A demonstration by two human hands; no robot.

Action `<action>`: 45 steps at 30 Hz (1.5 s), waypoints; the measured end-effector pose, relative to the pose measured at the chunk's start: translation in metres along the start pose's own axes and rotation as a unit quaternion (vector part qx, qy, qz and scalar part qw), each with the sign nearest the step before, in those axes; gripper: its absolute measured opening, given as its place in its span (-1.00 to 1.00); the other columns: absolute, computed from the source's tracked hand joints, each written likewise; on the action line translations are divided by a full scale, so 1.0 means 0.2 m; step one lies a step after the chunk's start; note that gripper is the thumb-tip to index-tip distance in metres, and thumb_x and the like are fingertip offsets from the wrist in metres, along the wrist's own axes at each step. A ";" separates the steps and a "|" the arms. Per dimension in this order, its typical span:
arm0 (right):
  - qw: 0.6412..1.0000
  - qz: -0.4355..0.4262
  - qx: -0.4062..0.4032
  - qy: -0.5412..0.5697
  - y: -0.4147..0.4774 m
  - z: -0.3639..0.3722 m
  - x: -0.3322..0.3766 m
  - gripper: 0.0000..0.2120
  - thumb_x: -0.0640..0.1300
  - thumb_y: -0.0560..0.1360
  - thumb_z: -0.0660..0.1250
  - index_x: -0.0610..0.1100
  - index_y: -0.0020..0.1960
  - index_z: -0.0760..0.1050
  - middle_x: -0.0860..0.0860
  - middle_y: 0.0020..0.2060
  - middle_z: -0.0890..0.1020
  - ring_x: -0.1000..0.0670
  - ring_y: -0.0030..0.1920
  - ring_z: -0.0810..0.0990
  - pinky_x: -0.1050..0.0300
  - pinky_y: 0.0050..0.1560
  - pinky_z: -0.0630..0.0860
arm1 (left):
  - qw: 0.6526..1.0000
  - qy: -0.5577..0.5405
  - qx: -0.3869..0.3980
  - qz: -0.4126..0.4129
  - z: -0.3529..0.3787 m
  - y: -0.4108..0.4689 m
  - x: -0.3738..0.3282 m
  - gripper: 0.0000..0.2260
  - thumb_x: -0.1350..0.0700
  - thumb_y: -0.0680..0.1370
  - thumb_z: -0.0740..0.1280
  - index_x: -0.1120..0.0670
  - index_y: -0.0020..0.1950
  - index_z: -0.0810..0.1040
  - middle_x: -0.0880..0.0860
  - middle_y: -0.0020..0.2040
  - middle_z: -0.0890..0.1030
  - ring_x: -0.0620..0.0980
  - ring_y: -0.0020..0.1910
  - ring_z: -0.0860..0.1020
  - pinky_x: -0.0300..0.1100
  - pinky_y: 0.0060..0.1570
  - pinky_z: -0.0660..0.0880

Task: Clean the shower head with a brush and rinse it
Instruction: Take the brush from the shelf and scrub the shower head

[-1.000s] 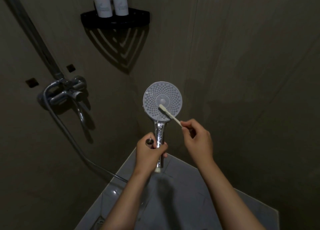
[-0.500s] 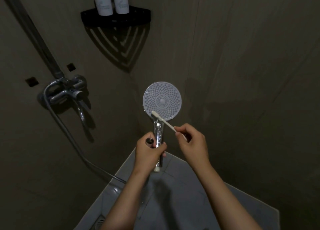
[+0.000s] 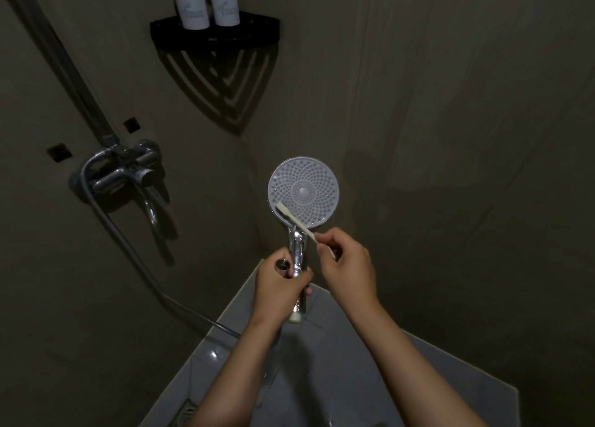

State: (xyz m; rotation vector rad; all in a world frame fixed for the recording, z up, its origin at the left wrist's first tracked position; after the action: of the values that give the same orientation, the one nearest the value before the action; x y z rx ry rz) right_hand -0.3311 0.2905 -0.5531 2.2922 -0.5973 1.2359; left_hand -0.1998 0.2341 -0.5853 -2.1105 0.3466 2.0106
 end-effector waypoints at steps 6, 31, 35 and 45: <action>1.000 -0.002 0.013 -0.002 -0.01 0.02 0.03 -0.93 -0.13 0.45 0.30 0.02 -0.14 0.53 0.15 -0.24 0.64 0.06 -0.18 0.61 0.03 -0.19 0.53 | 1.000 -0.006 -0.003 -0.006 -0.02 0.00 0.02 -0.56 0.46 0.37 0.36 -0.01 -0.48 0.30 0.16 -0.47 0.41 0.05 -0.52 0.51 -0.26 -0.50 0.40; 1.000 -0.005 -0.008 0.027 -0.05 0.02 0.07 -0.91 -0.14 0.47 0.27 0.00 -0.06 0.51 0.10 -0.22 0.65 0.01 -0.18 0.62 -0.07 -0.16 0.56 | 1.000 -0.005 0.005 0.013 -0.03 -0.02 0.00 -0.61 0.49 0.36 0.34 0.08 -0.42 0.28 -0.05 -0.58 0.41 -0.13 -0.57 0.46 -0.32 -0.52 0.35; 0.997 0.001 -0.070 0.024 -0.02 -0.07 0.04 -0.92 -0.15 0.49 0.27 0.00 -0.06 0.49 0.05 -0.22 0.63 -0.07 -0.18 0.60 -0.11 -0.19 0.54 | 1.000 0.002 -0.006 0.002 -0.05 -0.01 0.03 -0.61 0.46 0.37 0.36 0.09 -0.41 0.25 -0.07 -0.57 0.38 0.00 -0.54 0.52 -0.30 -0.52 0.37; 0.999 0.016 -0.033 0.018 -0.05 0.03 0.07 -0.88 -0.18 0.48 0.24 -0.01 -0.05 0.50 0.06 -0.16 0.65 -0.04 -0.11 0.62 -0.10 -0.13 0.56 | 0.999 0.020 0.031 0.015 0.00 -0.06 -0.01 -0.63 0.47 0.37 0.33 0.02 -0.44 0.41 -0.03 -0.53 0.47 -0.08 -0.51 0.45 -0.32 -0.52 0.39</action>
State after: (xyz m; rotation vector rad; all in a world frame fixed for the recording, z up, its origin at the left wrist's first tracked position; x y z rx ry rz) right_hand -0.3145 0.2941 -0.5455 2.2094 -0.6544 1.2526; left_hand -0.1973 0.2450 -0.5830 -2.1218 0.4446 1.9508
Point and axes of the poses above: each hand's wrist, its own y-axis towards the middle knuckle, its own z-axis out of the palm, x = y × z, the point moved 9 cm from there along y, towards the middle knuckle
